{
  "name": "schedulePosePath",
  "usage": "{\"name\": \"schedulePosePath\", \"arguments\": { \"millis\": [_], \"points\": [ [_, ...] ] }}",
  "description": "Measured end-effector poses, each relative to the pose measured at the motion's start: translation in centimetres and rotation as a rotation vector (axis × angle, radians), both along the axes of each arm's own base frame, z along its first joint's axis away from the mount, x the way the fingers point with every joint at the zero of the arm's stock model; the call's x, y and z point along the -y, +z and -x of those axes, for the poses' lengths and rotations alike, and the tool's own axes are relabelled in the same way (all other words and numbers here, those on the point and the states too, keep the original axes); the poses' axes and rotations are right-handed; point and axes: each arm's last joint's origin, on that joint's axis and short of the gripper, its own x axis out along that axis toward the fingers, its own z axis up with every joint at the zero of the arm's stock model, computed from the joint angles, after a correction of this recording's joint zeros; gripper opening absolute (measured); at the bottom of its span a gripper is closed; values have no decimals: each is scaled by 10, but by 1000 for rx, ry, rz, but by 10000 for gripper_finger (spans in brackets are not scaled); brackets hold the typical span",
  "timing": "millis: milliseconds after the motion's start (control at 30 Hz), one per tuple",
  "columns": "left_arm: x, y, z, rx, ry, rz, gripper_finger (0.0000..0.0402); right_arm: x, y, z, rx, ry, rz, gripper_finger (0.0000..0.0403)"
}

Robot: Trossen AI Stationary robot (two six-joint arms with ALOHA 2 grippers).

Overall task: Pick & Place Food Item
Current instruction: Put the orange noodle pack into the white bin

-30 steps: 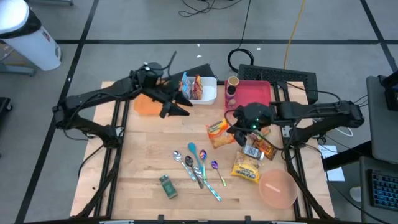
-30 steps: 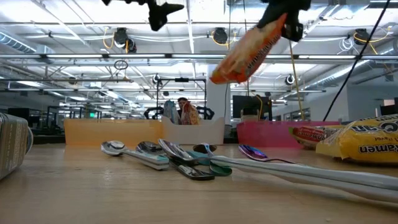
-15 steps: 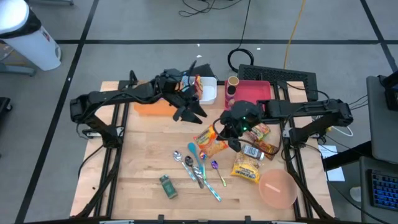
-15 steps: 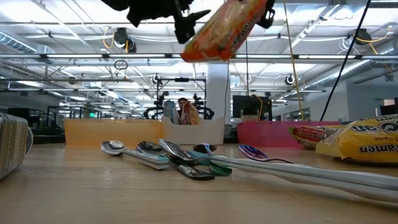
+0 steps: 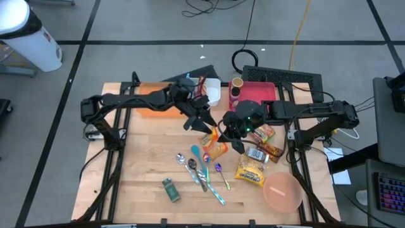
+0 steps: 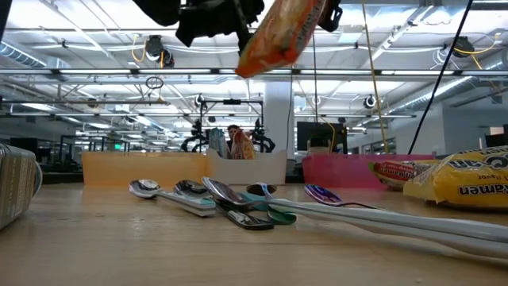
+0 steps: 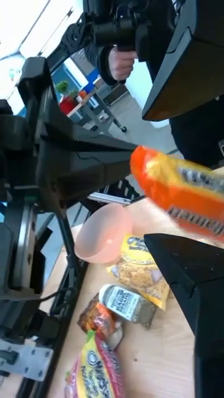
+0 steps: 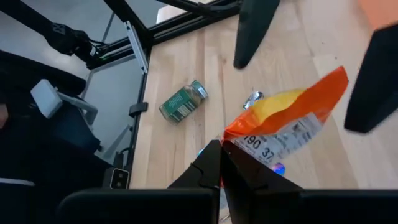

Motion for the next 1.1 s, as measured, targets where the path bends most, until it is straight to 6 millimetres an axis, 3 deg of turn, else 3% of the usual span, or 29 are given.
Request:
{"name": "schedulePosePath", "arguments": {
  "millis": [300, 667, 1100],
  "points": [
    [5, -3, -4, 12, -18, -5, 309, 2, 2, -1, 22, -1, 8, 0],
    [5, 1, -5, 37, -15, 4, 180, 2, 2, -1, 26, 2, 11, 0],
    [5, 1, -5, 56, -37, -12, 70, 2, 1, -1, 26, 4, 14, 0]
  ]
}}
